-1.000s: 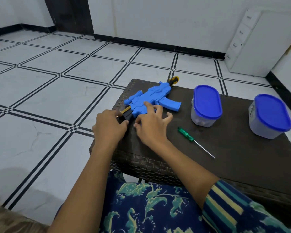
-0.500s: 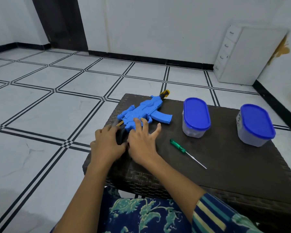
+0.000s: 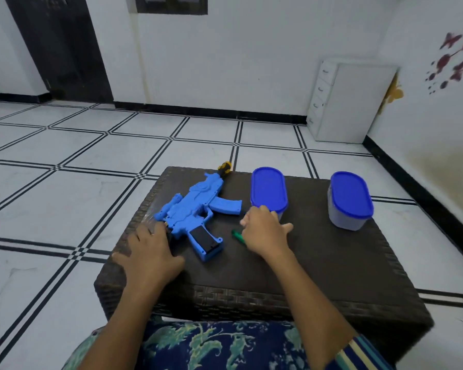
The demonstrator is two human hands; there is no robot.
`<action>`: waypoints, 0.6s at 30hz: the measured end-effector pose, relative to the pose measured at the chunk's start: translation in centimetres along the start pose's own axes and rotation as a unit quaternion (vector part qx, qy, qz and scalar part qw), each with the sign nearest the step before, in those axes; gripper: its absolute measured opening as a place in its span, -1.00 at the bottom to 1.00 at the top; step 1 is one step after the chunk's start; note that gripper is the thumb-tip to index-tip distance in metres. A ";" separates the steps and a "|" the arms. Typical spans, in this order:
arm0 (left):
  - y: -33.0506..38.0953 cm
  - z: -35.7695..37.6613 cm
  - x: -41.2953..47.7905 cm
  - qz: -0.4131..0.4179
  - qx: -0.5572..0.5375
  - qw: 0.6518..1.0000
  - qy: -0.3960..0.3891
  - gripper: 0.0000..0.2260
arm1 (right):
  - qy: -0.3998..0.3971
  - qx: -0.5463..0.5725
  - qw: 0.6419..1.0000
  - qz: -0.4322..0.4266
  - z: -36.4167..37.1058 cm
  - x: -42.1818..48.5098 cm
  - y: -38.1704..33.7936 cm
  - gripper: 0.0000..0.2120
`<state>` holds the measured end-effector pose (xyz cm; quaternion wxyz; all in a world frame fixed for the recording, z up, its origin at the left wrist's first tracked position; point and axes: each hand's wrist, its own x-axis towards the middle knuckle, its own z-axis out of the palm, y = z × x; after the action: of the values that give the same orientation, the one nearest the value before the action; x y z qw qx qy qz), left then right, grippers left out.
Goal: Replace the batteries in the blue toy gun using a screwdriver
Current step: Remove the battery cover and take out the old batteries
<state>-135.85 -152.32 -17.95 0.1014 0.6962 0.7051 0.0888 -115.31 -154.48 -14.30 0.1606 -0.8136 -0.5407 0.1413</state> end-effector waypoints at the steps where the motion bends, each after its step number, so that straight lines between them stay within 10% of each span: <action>1: 0.6 0.2 -0.4 0.000 0.006 1.000 0.005 -0.51 | 0.005 0.007 1.000 0.011 -0.3 0.0 0.6 -0.85; 18: 9.4 1.3 -1.2 0.319 -0.044 0.946 0.015 -0.59 | -0.005 0.030 0.999 0.011 0.2 0.3 5.3 -0.92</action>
<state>-126.41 -153.36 -16.63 0.0878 0.8784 0.4426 0.1574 -110.91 -156.11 -16.71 0.1811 -0.8133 -0.5282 0.1632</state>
